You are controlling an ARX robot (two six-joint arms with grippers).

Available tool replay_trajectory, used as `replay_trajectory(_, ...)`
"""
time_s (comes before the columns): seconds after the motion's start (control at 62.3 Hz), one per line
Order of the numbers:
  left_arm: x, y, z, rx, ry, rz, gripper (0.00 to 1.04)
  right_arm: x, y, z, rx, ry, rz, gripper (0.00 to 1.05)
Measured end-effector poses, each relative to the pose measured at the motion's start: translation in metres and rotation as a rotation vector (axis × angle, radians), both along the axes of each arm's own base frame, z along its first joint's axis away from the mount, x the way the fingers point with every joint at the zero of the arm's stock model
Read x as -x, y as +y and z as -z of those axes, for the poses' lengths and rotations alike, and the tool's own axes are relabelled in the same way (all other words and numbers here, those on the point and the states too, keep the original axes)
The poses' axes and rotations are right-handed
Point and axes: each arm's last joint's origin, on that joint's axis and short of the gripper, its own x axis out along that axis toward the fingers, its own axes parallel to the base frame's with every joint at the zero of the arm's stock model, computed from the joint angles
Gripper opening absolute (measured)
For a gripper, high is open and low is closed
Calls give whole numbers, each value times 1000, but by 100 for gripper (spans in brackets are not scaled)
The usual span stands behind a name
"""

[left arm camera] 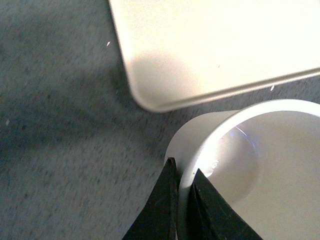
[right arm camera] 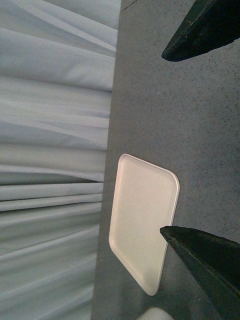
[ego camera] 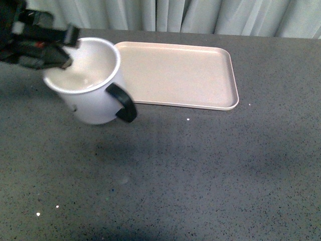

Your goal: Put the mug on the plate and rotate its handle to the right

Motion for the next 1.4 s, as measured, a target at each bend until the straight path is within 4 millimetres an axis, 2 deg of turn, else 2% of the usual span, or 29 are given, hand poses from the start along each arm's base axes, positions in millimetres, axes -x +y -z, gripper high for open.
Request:
replay_trajectory(0.225, -49, -59, -2, 8, 10, 89, 2, 0, 0, 0, 0, 0, 0, 96)
replay_trajectory(0.449, -80, -96, 13, -24, 55, 129, 2, 0, 0, 0, 0, 0, 0, 96)
replay_trajectory(0.754, -106, -108, 17, -37, 66, 125, 2, 0, 0, 0, 0, 0, 0, 96)
replay_trajectory(1.397, -127, -119, 40, -58, 92, 122, 2, 0, 0, 0, 0, 0, 0, 96)
